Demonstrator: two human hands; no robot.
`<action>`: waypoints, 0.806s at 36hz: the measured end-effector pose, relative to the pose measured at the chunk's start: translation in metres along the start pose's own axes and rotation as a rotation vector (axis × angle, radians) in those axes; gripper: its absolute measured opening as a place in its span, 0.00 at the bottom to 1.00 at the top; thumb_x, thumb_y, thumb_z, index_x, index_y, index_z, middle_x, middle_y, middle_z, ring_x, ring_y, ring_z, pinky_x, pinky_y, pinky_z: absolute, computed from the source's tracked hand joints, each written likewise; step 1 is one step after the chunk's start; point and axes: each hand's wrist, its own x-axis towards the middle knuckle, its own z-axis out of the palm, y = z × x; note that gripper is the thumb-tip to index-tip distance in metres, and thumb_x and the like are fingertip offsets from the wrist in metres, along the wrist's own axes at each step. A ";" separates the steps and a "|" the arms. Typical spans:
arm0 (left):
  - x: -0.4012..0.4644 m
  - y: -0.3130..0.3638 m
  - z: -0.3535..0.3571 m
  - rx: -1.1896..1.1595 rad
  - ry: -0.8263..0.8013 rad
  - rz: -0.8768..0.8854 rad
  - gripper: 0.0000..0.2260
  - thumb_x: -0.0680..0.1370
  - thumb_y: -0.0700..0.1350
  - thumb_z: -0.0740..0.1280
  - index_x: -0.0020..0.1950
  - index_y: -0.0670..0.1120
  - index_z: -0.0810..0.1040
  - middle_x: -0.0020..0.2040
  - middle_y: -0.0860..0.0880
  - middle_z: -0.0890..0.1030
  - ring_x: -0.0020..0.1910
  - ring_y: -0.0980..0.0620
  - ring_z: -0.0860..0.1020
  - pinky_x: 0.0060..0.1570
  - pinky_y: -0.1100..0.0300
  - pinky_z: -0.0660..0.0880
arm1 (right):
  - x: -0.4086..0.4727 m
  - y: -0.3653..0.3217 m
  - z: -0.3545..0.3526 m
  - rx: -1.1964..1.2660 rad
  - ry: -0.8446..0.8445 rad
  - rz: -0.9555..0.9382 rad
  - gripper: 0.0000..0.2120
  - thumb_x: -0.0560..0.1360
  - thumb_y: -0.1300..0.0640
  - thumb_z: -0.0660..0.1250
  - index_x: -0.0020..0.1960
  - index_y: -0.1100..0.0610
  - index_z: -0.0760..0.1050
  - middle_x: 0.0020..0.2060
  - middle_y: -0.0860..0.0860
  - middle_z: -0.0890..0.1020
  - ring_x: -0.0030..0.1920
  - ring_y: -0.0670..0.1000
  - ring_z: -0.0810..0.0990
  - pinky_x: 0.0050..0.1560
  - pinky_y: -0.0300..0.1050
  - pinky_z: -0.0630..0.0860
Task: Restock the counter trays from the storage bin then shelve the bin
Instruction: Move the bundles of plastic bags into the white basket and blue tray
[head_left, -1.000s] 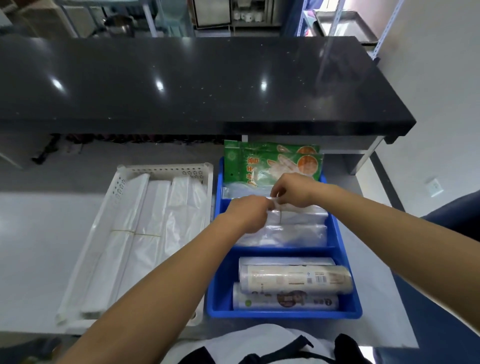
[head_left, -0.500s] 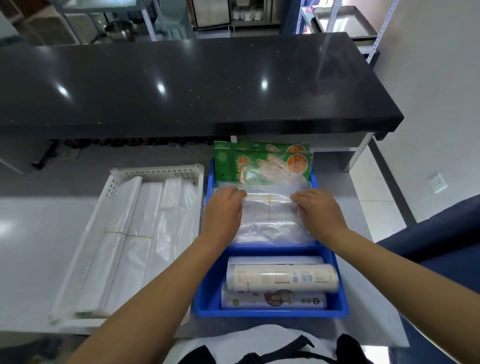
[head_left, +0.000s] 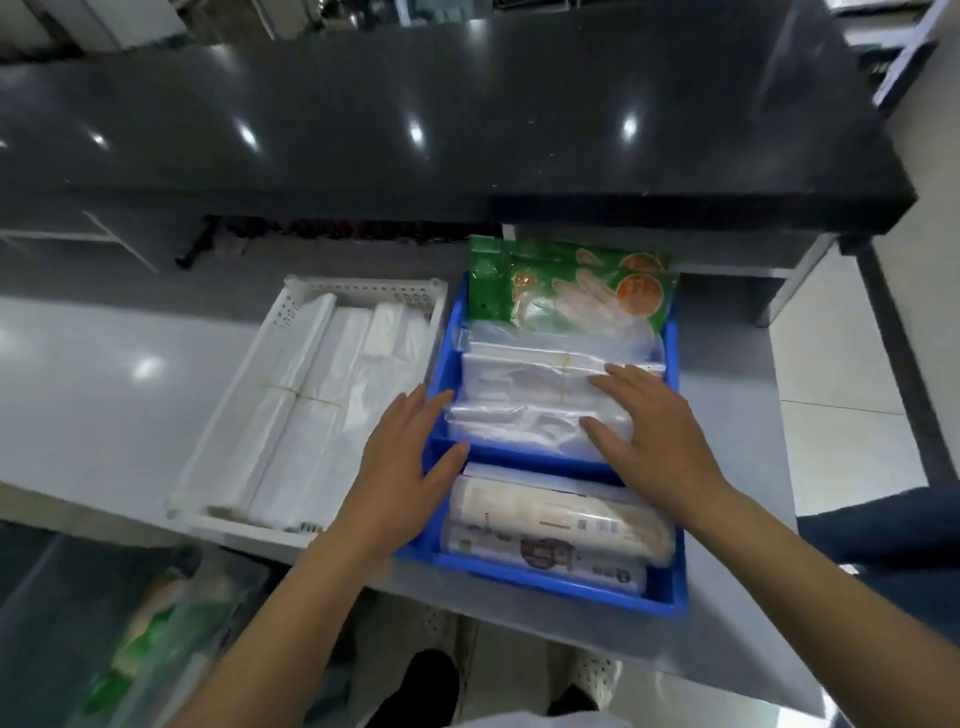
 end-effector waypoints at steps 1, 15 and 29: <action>-0.012 -0.002 -0.003 -0.017 0.006 -0.035 0.27 0.80 0.59 0.61 0.78 0.61 0.56 0.80 0.57 0.53 0.79 0.57 0.48 0.76 0.55 0.50 | -0.004 -0.008 -0.002 0.028 -0.027 0.004 0.23 0.76 0.48 0.68 0.70 0.50 0.72 0.72 0.49 0.71 0.73 0.52 0.65 0.74 0.50 0.59; -0.171 -0.085 -0.037 -0.039 0.090 -0.153 0.32 0.78 0.64 0.60 0.79 0.61 0.50 0.81 0.55 0.45 0.79 0.55 0.39 0.76 0.54 0.43 | -0.108 -0.183 0.068 0.220 -0.109 -0.042 0.22 0.75 0.46 0.69 0.68 0.48 0.73 0.73 0.46 0.69 0.75 0.45 0.61 0.75 0.49 0.58; -0.307 -0.229 -0.074 -0.214 0.182 -0.214 0.33 0.75 0.70 0.57 0.77 0.65 0.50 0.80 0.59 0.46 0.78 0.58 0.41 0.74 0.51 0.45 | -0.222 -0.319 0.179 0.076 -0.182 -0.135 0.23 0.75 0.46 0.69 0.69 0.51 0.73 0.71 0.49 0.71 0.71 0.45 0.66 0.71 0.45 0.62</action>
